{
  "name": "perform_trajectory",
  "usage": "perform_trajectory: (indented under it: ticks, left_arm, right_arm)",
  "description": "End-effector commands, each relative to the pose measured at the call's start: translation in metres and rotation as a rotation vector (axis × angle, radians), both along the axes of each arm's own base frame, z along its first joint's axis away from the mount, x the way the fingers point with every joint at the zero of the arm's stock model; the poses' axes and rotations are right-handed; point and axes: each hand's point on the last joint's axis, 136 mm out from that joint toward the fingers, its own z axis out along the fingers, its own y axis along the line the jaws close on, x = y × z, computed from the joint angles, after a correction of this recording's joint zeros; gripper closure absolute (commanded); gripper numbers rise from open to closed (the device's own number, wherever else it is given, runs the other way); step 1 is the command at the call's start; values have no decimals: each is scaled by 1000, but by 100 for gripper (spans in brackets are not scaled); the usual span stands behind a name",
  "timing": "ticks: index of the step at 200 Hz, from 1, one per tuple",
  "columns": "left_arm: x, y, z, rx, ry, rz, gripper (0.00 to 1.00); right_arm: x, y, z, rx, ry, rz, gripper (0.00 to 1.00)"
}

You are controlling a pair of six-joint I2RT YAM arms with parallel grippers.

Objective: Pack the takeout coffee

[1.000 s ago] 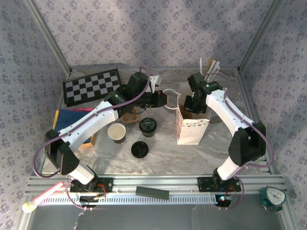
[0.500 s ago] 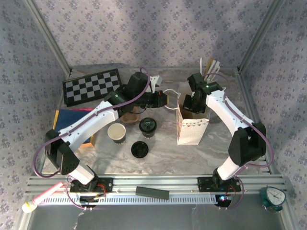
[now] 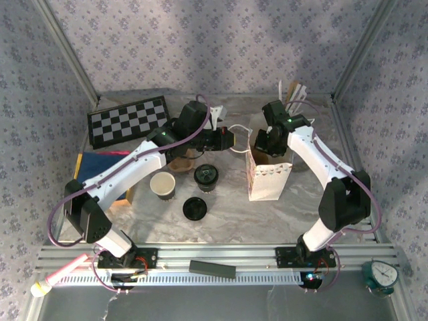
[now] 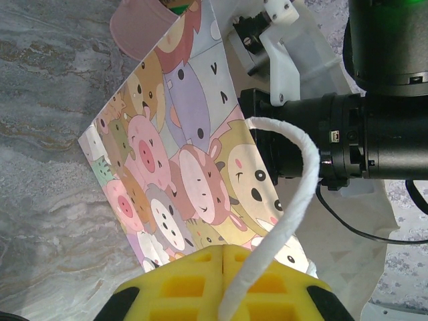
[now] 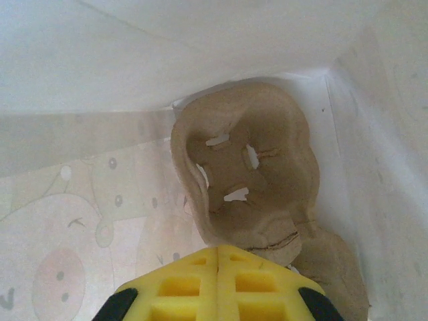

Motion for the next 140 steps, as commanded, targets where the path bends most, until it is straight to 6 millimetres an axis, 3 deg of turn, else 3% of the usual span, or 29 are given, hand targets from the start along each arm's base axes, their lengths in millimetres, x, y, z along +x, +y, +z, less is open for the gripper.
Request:
perform_trajectory:
  ticks: [1, 140]
  left_arm:
    - [-2, -2, 3, -8, -6, -18, 100]
    - [-2, 0, 5, -3, -10, -15, 100]
  right_arm:
    - [1, 0, -4, 12, 10, -17, 100]
    - [0, 6, -32, -19, 64, 11, 100]
